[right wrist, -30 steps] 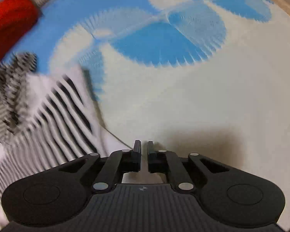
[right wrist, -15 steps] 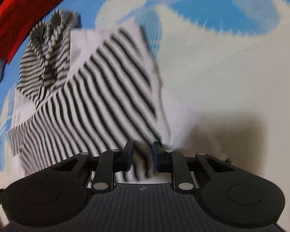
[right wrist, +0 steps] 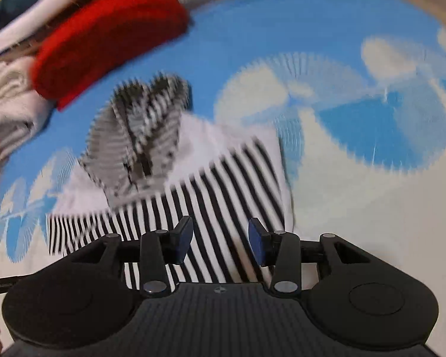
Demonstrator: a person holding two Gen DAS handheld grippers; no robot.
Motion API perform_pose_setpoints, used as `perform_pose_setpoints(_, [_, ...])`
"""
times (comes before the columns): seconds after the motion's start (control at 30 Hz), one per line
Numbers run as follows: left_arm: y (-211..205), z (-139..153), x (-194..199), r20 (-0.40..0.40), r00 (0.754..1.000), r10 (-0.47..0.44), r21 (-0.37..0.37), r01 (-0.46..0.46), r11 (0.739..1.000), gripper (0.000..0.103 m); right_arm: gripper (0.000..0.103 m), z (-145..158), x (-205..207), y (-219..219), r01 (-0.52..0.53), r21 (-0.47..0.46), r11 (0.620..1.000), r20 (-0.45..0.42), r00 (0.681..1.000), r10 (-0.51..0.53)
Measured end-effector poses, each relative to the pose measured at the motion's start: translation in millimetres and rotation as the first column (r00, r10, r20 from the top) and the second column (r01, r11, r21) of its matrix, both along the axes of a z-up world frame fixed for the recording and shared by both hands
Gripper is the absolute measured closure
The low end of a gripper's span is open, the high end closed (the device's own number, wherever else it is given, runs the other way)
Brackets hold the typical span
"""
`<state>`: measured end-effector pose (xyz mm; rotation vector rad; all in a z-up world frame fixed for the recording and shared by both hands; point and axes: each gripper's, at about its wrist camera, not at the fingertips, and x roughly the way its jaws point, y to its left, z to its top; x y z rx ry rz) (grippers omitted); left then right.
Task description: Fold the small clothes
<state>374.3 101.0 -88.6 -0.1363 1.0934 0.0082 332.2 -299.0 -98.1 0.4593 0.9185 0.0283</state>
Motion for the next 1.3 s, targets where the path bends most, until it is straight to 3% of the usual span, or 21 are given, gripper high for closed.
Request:
perform_pose_setpoints(0.13, [-10,8,2,0.087,0.996,0.018,0.032,-0.021,0.999,0.046,0.06,16,0,-1,0.022,-0.043,0.999,0.09,0.996,-0.018])
perform_pose_setpoints(0.27, [-16,19,0,0.183,0.983,0.02,0.045,-0.028,0.999,0.031,0.06,23,0,-4,0.021,-0.088,0.996,0.116,0.993,-0.011])
perform_pose_setpoints(0.37, [-18,24,0,0.24,0.971,0.019,0.059,-0.034,0.998,0.026,0.06,27,-2,-6,0.011,-0.137,0.991,0.136,0.991,0.008])
perform_pose_setpoints(0.5, [-20,21,5,0.244,0.97,0.01,0.078,-0.03,0.996,0.026,0.06,31,-4,-9,0.032,-0.21,0.977,0.162,0.987,0.002])
perform_pose_setpoints(0.67, [-15,13,9,0.224,0.974,0.03,0.064,-0.045,0.997,0.026,0.06,33,-1,-19,0.017,-0.225,0.974,0.149,0.989,0.017])
perform_pose_setpoints(0.8, [-13,16,8,0.273,0.962,0.026,0.105,-0.056,0.993,0.027,0.06,37,3,-25,0.033,-0.233,0.972,0.141,0.99,0.0])
perform_pose_setpoints(0.87, [-13,19,8,0.296,0.955,0.01,0.141,-0.054,0.989,0.03,0.06,37,4,-28,0.037,-0.23,0.973,0.137,0.991,-0.006])
perform_pose_setpoints(1.03, [-6,28,31,0.283,0.959,0.02,0.113,-0.054,0.992,0.044,0.06,40,8,-36,0.019,-0.237,0.971,0.117,0.993,0.009])
perform_pose_setpoints(1.17, [-14,34,90,0.239,0.97,0.051,0.109,-0.079,0.991,0.072,0.06,39,12,-43,0.005,-0.258,0.966,0.091,0.996,0.019])
perform_pose_setpoints(1.23, [-21,36,123,0.234,0.971,0.044,0.098,-0.069,0.993,0.08,0.06,39,11,-49,0.018,-0.254,0.967,0.083,0.997,0.003])
perform_pose_setpoints(1.3, [-31,35,164,0.218,0.975,0.042,0.073,-0.059,0.996,0.08,0.064,38,10,-56,0.029,-0.231,0.973,0.081,0.997,-0.01])
